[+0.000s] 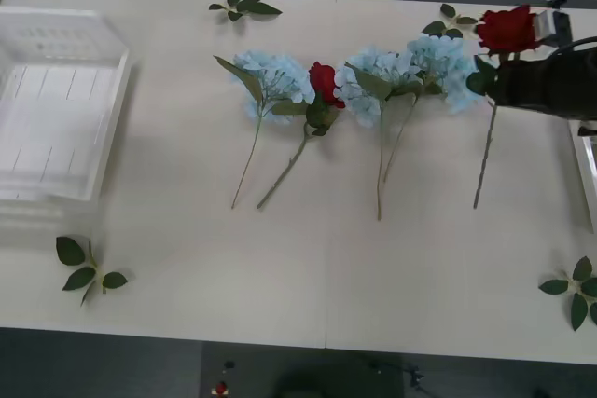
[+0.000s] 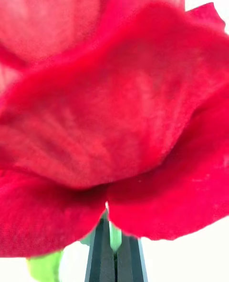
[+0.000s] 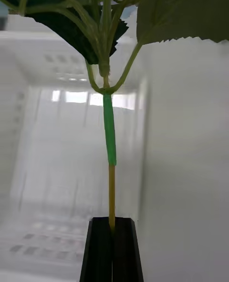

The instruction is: Put the red flowers into the right box and the blue flowers into the left box

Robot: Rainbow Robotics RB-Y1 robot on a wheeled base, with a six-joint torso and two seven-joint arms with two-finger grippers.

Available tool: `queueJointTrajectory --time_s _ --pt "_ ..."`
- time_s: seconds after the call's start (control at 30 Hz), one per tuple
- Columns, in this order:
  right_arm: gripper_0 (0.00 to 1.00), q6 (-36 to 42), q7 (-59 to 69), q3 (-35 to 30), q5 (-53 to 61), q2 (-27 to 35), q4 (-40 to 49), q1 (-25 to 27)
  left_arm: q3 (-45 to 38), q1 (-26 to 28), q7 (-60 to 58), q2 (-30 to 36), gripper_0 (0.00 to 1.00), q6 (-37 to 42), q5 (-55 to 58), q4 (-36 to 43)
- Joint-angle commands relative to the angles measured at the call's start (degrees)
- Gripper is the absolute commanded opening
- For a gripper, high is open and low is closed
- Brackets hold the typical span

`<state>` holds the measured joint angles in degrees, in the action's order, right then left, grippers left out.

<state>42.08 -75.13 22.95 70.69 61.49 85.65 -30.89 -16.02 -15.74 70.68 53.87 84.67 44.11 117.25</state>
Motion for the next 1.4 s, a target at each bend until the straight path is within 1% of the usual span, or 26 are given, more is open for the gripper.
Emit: queueJointTrajectory --time_s 0.03,0.17,0.2,0.23,0.27,0.3,0.33,0.37,0.43,0.57,0.67,0.73,0.83,0.9,0.93,0.97,1.0,1.03,1.07,1.17,1.2,1.3,1.4 --pt "0.00 -0.5 -6.9 -8.8 -1.3 6.4 3.6 8.0 -5.9 4.0 3.4 0.9 0.00 -1.0 0.8 -0.7" --pt "0.00 -1.4 -12.1 -15.8 -2.8 10.1 2.9 15.3 -8.9 5.5 8.7 0.9 0.00 -3.9 1.2 -5.8" --pt "0.00 -1.6 -12.7 -16.7 -3.0 10.8 2.3 16.4 -9.0 5.5 10.1 0.9 0.01 -4.6 1.3 -7.2" --pt "0.00 -1.6 -13.0 -17.2 -3.4 11.6 1.4 17.1 -9.1 5.5 11.5 0.9 0.07 -5.7 1.4 -8.7" --pt "0.00 -1.6 -13.2 -17.3 -3.6 12.7 0.1 17.4 -9.2 5.6 13.2 0.9 0.34 -7.1 1.6 -10.4" --pt "0.00 -1.6 -13.2 -17.3 -4.1 13.3 -0.7 17.5 -9.2 5.5 14.1 0.9 0.50 -7.9 1.8 -11.2" --pt "0.00 -1.6 -13.2 -17.3 -5.6 14.1 -2.1 17.7 -9.2 5.5 15.6 0.9 0.76 -9.1 2.1 -12.6" --pt "0.00 -1.6 -13.2 -17.3 -7.0 14.5 -3.7 17.7 -9.2 5.5 17.0 0.9 0.90 -10.2 2.9 -13.7" --pt "0.00 -1.6 -12.8 -17.3 -8.8 15.1 -6.4 17.4 -9.1 5.5 19.2 0.9 0.98 -11.2 4.9 -15.2" --pt "0.00 -1.6 -13.1 -16.7 -10.0 14.6 -11.8 15.4 -8.9 4.9 22.3 0.9 1.00 -10.5 8.5 -15.1" --pt "0.00 -1.5 -13.2 -14.3 -10.5 14.0 -16.4 11.6 -6.5 2.2 23.7 0.9 1.00 -7.1 10.7 -13.2" --pt "0.00 -1.5 -13.2 -11.7 -11.0 13.5 -20.0 7.9 -3.7 -0.5 23.0 0.9 1.00 -4.6 9.9 -10.6" --pt "0.00 -1.6 -13.5 -6.7 -10.8 12.8 -24.9 2.5 1.9 -6.3 17.7 0.6 1.00 -0.2 9.0 -9.3" --pt "0.01 -1.6 -13.5 -4.8 -10.0 12.8 -26.0 1.0 6.1 -9.8 15.3 0.4 1.00 1.2 8.0 -9.4" --pt "0.18 -1.7 -13.5 -4.3 -9.3 12.8 -26.2 0.7 8.1 -11.2 14.3 0.1 1.00 1.5 7.1 -9.3" --pt "0.55 -1.7 -13.6 -4.1 -9.1 12.7 -26.3 0.5 10.9 -13.1 13.3 -0.6 1.00 1.5 5.7 -9.3" --pt "0.78 -1.7 -13.6 -4.1 -8.9 12.8 -26.2 0.5 13.0 -14.3 13.0 -1.3 1.00 1.1 4.6 -9.3" --pt "0.97 -1.7 -13.6 -4.1 -8.8 12.8 -25.5 0.7 15.3 -15.6 12.9 -2.5 1.00 0.8 2.9 -9.3" --pt "1.00 -1.7 -13.6 -4.1 -8.6 12.8 -25.1 0.9 16.5 -16.2 12.7 -3.2 1.00 0.7 1.9 -9.3" --pt "1.00 -1.7 -13.6 -4.1 -7.8 13.1 -21.2 2.8 22.6 -18.0 12.1 -8.5 1.00 -1.3 -5.3 -9.4" --pt "1.00 -1.7 -13.6 -4.1 -7.2 13.2 -20.4 3.2 23.4 -18.1 12.1 -9.6 1.00 -1.8 -6.8 -9.5" --pt "1.00 -1.7 -13.5 -4.8 -2.7 13.9 -14.3 6.8 27.6 -18.1 11.8 -15.1 1.00 -4.6 -14.0 -10.5" --pt "1.00 -1.4 -12.7 -6.6 1.1 13.7 -8.8 10.4 30.8 -18.1 11.8 -19.2 1.00 -7.9 -17.6 -13.2"
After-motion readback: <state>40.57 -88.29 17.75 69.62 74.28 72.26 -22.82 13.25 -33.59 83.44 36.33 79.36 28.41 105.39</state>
